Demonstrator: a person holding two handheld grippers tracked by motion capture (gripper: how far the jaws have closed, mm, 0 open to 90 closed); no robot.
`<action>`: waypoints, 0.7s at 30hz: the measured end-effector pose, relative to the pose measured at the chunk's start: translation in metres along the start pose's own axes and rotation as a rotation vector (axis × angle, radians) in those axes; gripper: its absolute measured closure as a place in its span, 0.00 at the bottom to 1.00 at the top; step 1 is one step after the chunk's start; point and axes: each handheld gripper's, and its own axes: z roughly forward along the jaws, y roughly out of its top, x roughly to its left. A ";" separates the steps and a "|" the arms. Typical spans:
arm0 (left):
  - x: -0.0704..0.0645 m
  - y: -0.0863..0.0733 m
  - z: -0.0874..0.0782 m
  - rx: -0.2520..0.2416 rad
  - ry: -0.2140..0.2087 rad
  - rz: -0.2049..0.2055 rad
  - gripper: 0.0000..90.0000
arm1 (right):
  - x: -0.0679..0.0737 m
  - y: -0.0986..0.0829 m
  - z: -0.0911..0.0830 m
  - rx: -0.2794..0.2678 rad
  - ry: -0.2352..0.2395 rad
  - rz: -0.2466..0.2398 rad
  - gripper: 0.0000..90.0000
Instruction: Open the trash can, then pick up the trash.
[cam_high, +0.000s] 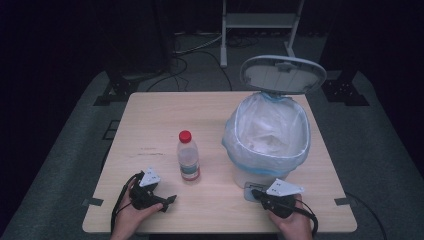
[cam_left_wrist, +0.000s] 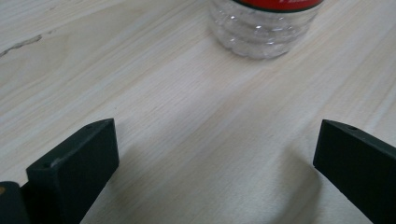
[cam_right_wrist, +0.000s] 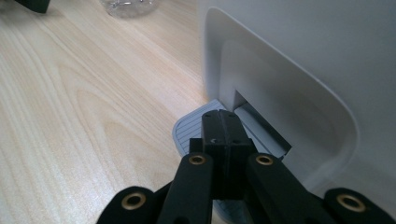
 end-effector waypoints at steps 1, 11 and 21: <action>0.000 0.001 -0.001 -0.012 -0.005 0.001 0.00 | 0.000 0.000 0.000 -0.001 -0.001 0.002 1.00; -0.004 0.016 -0.007 -0.081 -0.046 0.032 0.00 | 0.000 0.000 0.000 0.001 0.001 0.005 1.00; -0.005 0.026 -0.006 -0.109 -0.071 0.051 0.00 | 0.000 0.000 0.000 0.001 0.000 0.007 1.00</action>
